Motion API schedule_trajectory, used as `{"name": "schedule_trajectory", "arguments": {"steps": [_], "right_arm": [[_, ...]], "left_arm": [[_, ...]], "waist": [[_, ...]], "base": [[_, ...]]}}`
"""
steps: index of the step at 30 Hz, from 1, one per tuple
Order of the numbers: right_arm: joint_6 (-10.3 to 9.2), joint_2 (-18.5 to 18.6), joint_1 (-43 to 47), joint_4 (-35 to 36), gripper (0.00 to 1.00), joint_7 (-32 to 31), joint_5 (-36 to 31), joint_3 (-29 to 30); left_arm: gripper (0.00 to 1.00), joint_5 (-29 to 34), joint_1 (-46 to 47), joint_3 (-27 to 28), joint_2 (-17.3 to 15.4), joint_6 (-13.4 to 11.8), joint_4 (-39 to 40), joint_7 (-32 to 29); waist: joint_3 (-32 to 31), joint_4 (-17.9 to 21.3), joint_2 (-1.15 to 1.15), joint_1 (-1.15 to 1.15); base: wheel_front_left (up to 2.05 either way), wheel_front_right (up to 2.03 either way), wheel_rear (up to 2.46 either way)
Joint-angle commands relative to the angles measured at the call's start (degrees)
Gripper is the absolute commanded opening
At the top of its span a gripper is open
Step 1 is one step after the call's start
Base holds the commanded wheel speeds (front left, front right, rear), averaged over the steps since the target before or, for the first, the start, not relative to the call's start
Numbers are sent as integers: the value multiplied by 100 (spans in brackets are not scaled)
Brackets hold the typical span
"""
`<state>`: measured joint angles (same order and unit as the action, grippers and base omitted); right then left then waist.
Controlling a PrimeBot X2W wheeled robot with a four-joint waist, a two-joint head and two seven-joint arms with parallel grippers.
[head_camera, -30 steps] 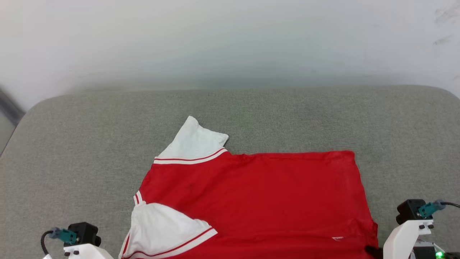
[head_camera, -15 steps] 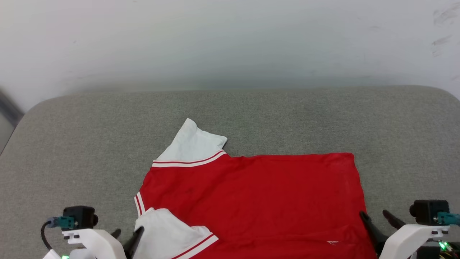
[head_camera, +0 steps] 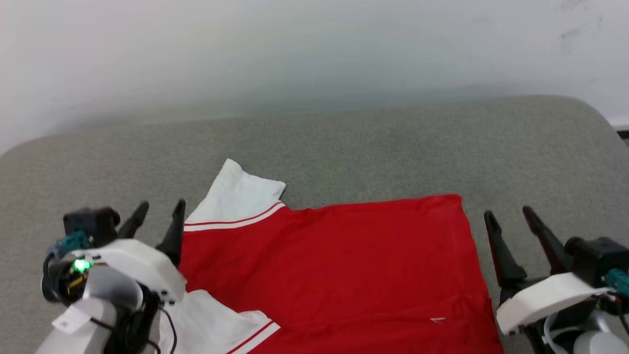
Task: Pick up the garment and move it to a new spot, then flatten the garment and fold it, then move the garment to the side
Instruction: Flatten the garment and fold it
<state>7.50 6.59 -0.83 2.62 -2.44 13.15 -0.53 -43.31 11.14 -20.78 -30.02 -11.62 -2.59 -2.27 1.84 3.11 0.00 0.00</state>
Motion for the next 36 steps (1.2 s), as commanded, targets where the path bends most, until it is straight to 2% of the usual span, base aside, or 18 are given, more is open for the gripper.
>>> {"name": "schedule_trajectory", "arguments": {"steps": [1,6,10,17,23,30,35,36], "right_arm": [[-2,-50,-135,92,100,41,-34,9],[-2,-187,-448,372,100,81,-47,36],[-2,-254,-697,412,100,162,-45,-9],[-1,-329,-981,341,100,320,1,-58],[-1,-366,-1096,224,100,468,71,-123],[-2,-378,-1105,-3,100,676,305,-224],[-2,-377,-1139,-153,100,781,475,-226],[-1,-378,-1156,-179,100,785,479,-230]], "left_arm": [[100,70,177,0,14,19,-43,53],[100,184,993,-18,56,193,-411,49],[100,75,1678,-38,-26,472,-855,-266],[100,-381,2889,-89,-299,1035,-1763,-1544],[100,-682,3708,-294,-533,1247,-2520,-3061],[100,-743,4072,-535,-912,1103,-3097,-4451],[100,-886,3823,-707,-858,864,-3359,-5216],[47,-899,3761,-755,-830,824,-3381,-5322]], "waist": [[228,137,0,0],[818,367,0,0],[1278,585,0,0],[1811,932,0,0],[2047,1155,0,0],[2240,1428,0,0],[2339,1514,0,0],[2351,1525,0,0]], "base": [[0,0,0],[0,0,0],[0,0,0],[0,0,0],[0,0,0],[0,0,0],[0,0,0],[0,0,0]]}}
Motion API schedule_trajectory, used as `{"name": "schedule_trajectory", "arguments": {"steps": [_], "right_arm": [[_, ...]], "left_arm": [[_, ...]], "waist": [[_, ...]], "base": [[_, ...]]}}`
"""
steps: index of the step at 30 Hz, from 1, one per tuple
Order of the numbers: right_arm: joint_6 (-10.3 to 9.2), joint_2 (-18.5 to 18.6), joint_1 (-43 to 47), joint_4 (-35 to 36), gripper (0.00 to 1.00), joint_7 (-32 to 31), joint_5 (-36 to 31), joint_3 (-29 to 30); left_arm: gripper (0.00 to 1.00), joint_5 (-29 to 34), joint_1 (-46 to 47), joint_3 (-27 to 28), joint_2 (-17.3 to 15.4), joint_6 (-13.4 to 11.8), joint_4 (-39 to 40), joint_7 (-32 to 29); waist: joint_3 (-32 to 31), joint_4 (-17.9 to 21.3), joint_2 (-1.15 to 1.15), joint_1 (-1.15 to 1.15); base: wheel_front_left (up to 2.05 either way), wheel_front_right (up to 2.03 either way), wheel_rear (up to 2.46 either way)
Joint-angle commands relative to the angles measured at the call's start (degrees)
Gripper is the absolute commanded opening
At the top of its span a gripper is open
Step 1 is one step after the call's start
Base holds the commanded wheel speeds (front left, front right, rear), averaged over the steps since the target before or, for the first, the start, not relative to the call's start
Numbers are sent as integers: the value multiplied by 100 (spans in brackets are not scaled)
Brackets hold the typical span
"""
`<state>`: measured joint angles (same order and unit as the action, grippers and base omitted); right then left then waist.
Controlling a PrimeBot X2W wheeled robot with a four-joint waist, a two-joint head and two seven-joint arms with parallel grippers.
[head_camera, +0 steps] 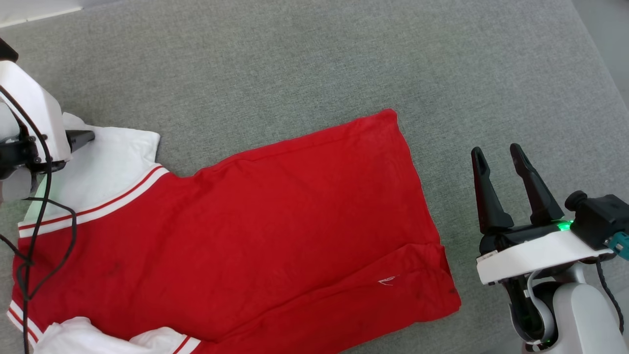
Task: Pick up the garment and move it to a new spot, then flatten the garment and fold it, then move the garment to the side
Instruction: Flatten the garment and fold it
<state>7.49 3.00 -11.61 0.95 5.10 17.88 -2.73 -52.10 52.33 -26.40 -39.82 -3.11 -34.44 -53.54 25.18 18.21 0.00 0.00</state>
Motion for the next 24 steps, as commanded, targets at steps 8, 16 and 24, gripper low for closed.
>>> {"name": "schedule_trajectory", "arguments": {"steps": [8,16,24], "right_arm": [[-1,-19,-285,-257,100,-108,258,10],[0,278,-888,-1104,100,-776,768,70],[-1,986,-1753,-1898,100,-2690,1286,-321]], "left_arm": [[0,-106,-478,-151,299,-149,-102,-83],[0,-16,-108,-54,520,32,-18,630],[0,148,219,-150,853,330,87,1240]], "waist": [[-15,-19,0,0],[-238,-425,0,0],[-361,-1010,0,0]], "base": [[0,0,0],[0,0,0],[0,0,0]]}}
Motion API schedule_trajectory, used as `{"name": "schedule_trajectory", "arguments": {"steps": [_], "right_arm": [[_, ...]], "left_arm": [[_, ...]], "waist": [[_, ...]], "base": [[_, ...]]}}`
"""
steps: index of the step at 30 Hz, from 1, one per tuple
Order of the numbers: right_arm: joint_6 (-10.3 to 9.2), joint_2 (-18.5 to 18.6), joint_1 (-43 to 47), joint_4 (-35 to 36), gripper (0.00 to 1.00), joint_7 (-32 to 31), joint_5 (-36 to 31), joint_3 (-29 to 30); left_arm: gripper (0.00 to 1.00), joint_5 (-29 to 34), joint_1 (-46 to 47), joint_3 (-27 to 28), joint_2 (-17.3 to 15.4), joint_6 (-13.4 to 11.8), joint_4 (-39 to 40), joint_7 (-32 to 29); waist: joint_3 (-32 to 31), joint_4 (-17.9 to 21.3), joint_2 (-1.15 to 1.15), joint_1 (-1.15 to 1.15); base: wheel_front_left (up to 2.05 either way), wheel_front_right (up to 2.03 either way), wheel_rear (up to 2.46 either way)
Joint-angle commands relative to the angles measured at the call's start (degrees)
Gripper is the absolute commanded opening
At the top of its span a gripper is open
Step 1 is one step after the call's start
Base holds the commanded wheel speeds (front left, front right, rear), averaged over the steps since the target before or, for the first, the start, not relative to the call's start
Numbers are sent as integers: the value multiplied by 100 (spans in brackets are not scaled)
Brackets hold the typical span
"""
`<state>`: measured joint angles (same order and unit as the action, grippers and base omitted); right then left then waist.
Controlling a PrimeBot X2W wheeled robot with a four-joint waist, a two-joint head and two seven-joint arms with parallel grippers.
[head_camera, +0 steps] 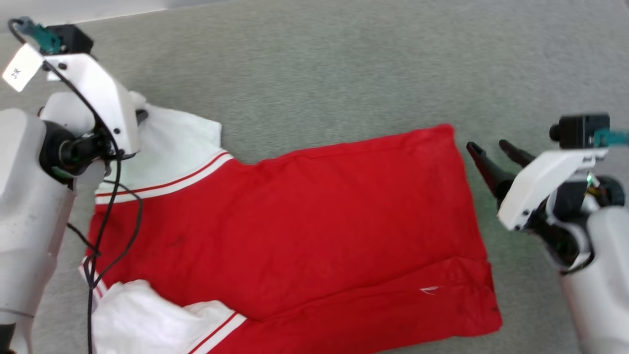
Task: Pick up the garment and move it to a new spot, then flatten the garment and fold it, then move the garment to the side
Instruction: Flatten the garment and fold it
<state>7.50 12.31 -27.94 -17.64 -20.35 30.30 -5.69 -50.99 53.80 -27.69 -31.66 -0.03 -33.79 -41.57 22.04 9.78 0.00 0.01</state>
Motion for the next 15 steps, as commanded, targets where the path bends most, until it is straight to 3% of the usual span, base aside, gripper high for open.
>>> {"name": "schedule_trajectory", "arguments": {"steps": [1,6,15], "right_arm": [[-1,130,-228,-71,100,-411,90,-74],[-1,429,-762,-292,100,-1637,60,-241],[-1,442,-1304,-939,100,-2546,-34,-618]], "left_arm": [[0,48,109,-29,68,55,52,90],[0,107,268,-88,200,177,200,282],[0,45,422,-124,416,341,363,451]], "waist": [[-40,-232,0,-1],[64,-517,0,-1],[296,-814,0,-1]], "base": [[0,0,0],[0,0,0],[0,0,0]]}}
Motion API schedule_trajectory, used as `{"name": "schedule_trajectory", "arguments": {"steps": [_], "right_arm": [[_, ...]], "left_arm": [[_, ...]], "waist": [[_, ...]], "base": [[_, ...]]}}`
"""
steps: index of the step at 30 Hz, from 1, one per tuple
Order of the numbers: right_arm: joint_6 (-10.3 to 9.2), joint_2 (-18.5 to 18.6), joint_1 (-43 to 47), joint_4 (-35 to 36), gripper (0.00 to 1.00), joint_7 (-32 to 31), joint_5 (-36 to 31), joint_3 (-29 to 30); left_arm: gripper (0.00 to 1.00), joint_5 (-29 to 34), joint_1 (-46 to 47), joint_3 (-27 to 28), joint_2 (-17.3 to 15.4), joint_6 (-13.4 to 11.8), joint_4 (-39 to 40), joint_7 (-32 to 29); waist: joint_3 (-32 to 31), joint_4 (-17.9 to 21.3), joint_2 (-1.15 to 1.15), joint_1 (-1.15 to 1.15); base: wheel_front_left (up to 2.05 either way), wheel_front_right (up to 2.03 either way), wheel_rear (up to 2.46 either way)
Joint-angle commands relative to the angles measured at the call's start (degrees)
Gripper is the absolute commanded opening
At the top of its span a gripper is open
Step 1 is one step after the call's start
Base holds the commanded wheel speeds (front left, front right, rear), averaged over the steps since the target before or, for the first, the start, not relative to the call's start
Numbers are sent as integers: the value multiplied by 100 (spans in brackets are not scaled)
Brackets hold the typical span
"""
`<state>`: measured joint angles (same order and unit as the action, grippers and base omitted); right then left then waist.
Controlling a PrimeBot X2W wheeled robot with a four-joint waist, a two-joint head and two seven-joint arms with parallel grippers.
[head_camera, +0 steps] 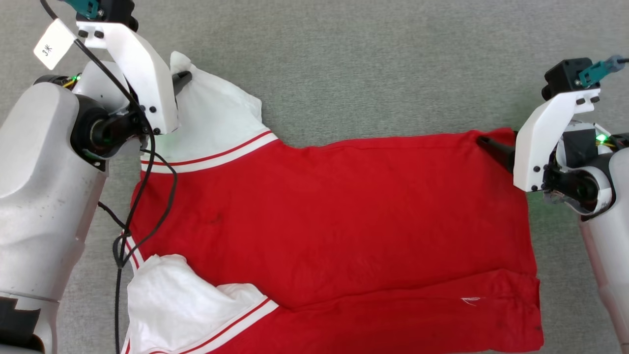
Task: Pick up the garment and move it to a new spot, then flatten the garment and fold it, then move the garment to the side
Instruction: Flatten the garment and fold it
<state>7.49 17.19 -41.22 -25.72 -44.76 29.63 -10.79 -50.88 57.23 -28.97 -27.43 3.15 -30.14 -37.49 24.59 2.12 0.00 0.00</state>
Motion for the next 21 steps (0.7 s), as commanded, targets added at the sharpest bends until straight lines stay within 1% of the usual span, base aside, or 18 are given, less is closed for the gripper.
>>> {"name": "schedule_trajectory", "arguments": {"steps": [1,4,5,6,7,9,15,21], "right_arm": [[1,-51,21,-211,100,-194,53,-189],[3,-70,56,-363,100,-375,138,-314],[8,-72,58,-403,47,-409,171,-369],[8,-70,57,-454,15,-475,218,-391],[8,-61,56,-488,0,-515,235,-421],[7,-48,5,-471,0,-465,284,-427],[5,155,-193,-343,0,-235,322,-355],[-1,231,70,3,0,228,262,-105]], "left_arm": [[0,16,77,-7,24,27,-13,50],[0,13,81,-29,49,45,-31,64],[0,20,90,-38,47,54,-44,71],[0,21,98,-44,47,64,-56,82],[0,29,107,-51,43,74,-66,87],[0,40,106,-68,43,85,-93,107],[0,34,40,-90,58,139,-192,216],[0,-66,-248,-13,-2,186,-229,465]], "waist": [[48,-65,0,0],[56,-96,0,0],[62,-108,0,0],[64,-116,0,0],[65,-120,0,0],[46,-124,0,0],[-165,-128,0,0],[-594,-138,0,0]], "base": [[0,0,0],[0,0,0],[0,0,0],[0,0,0],[0,0,0],[0,0,0],[0,0,0],[0,0,0]]}}
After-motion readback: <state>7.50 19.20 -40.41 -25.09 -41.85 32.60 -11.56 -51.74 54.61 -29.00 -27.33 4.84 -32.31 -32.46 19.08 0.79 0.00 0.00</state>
